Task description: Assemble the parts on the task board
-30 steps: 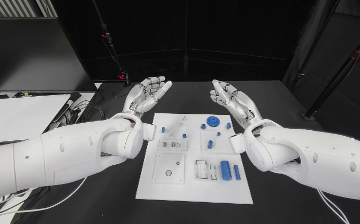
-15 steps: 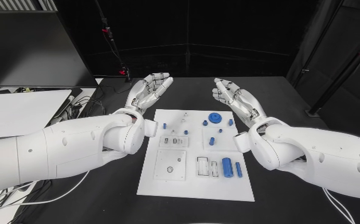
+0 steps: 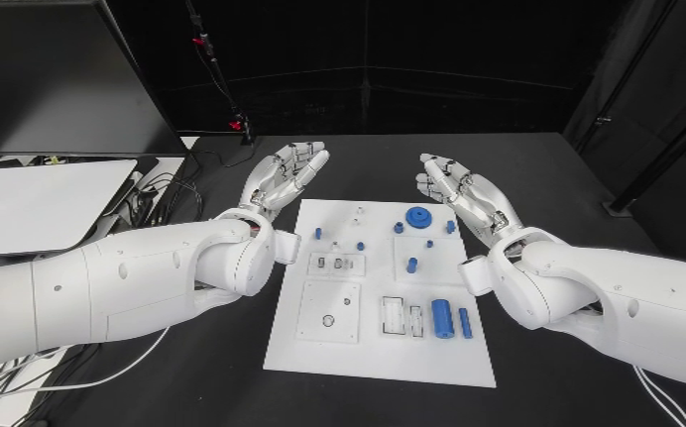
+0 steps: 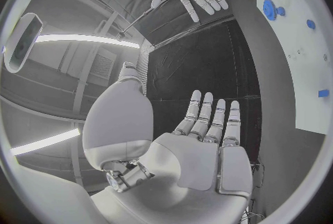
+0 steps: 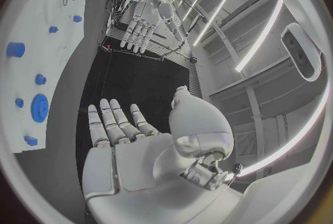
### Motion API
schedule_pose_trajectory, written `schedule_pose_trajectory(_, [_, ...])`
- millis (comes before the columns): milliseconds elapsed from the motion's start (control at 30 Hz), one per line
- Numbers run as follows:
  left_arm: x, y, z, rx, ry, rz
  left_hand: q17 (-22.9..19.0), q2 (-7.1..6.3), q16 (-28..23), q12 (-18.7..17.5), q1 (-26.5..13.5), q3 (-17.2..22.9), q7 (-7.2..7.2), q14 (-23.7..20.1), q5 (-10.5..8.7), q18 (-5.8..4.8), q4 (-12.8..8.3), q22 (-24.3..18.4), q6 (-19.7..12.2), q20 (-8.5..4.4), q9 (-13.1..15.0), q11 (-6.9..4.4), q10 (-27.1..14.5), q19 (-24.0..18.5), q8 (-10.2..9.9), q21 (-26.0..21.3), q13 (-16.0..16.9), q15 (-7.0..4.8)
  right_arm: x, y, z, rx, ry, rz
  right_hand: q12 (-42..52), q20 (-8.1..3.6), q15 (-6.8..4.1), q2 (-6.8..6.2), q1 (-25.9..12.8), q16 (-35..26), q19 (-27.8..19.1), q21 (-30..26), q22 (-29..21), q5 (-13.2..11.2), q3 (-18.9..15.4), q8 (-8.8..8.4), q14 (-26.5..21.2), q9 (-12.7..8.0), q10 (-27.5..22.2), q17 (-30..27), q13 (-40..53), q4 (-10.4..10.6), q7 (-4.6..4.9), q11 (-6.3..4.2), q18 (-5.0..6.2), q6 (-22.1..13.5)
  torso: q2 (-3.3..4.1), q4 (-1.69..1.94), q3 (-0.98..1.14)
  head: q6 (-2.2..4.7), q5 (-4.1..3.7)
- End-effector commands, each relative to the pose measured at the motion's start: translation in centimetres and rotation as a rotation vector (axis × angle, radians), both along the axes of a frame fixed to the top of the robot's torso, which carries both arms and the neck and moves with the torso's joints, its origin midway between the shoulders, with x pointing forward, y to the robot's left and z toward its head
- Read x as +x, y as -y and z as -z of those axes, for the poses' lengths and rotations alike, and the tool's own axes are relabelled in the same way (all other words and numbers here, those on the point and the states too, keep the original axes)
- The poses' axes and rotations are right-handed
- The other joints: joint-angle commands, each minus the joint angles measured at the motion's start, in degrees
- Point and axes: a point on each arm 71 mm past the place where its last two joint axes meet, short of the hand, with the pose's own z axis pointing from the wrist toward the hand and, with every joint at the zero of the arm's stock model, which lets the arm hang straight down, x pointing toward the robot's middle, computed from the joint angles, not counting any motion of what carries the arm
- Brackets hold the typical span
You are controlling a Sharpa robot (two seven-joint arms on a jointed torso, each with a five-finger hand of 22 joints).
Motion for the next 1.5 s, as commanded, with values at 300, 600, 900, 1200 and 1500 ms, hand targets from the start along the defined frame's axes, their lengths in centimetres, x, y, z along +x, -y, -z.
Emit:
schedule_pose_trajectory(300, [-1.2,-0.2,-2.5,-0.088,0.319,0.028,0.06,0.41,0.54,0.10,1.27,0.13,4.40,0.67,0.88,0.87,0.12,0.39,-0.83,1.14,-0.36,2.48,-0.38,0.29,-0.13,0.12,0.20,1.39,0.6,2.0,-1.0,-0.086,0.015,-0.022,5.81,-0.42,-1.96,-0.03,2.18,6.68,20.07,11.12,6.25,0.21,-0.21,1.20,17.86,-1.00,9.01,-0.12,-0.62,0.30,3.23,-0.70,2.85,-0.26,3.98,1.76,0.51,-0.91,-0.63])
schedule_pose_trajectory(600, [-1.0,0.3,-2.5,-0.084,0.323,0.026,0.16,2.35,1.40,0.89,1.80,1.86,5.84,1.25,0.64,0.86,0.09,0.86,-0.09,2.08,-0.35,3.93,0.65,0.77,0.46,0.51,0.32,2.37,2.5,3.3,-2.6,-0.271,0.087,-0.080,4.53,-3.46,-9.44,1.29,4.97,5.69,38.49,18.79,8.59,0.72,-1.07,1.35,47.00,-2.13,9.31,2.27,-1.02,0.23,-1.97,-6.42,7.22,-0.74,5.34,3.29,0.94,-1.60,-1.43])
schedule_pose_trajectory(900, [-0.8,0.7,-2.3,-0.081,0.323,0.032,0.17,3.54,1.67,1.23,2.19,2.86,6.34,1.42,0.52,0.90,0.07,1.02,0.17,2.43,-0.42,4.42,0.99,0.83,0.71,0.68,0.28,2.70,4.9,3.8,-3.9,-0.433,0.141,-0.090,6.41,-8.23,-12.67,1.82,10.85,49.74,63.12,55.32,40.67,4.62,-2.24,12.00,76.36,-1.20,15.74,59.54,-0.85,0.08,2.23,-8.77,3.27,9.97,6.27,4.24,1.11,-1.61,-2.96])
schedule_pose_trajectory(1200, [-0.8,0.9,-1.9,-0.076,0.315,0.038,0.16,4.41,1.80,1.41,2.32,3.57,6.61,1.48,0.47,0.92,0.05,1.09,0.23,2.60,-0.52,4.67,1.07,0.77,0.82,0.78,0.22,2.89,6.3,3.3,-3.8,-0.638,0.226,-0.119,4.08,-7.51,-13.05,0.23,24.86,56.37,77.99,84.63,85.09,3.98,0.69,8.80,79.97,-1.24,34.47,76.99,-1.15,-2.65,3.71,-10.00,-3.51,34.44,6.77,4.59,1.04,-1.40,-4.06])
schedule_pose_trajectory(1500, [-0.7,1.0,-1.7,-0.076,0.311,0.043,0.15,4.99,1.85,1.52,2.37,4.05,6.77,1.49,0.44,0.92,0.03,1.15,0.22,2.69,-0.60,4.83,1.05,0.73,0.88,0.86,0.16,3.00,7.0,2.5,-3.1,-0.954,0.316,-0.116,-4.33,-10.18,-16.12,-1.77,37.35,56.80,77.67,84.48,84.65,0.08,4.92,0.53,80.44,-1.32,34.80,80.20,-1.18,-7.58,0.77,-12.19,-3.39,40.28,5.98,4.52,0.96,-2.29,-4.63])
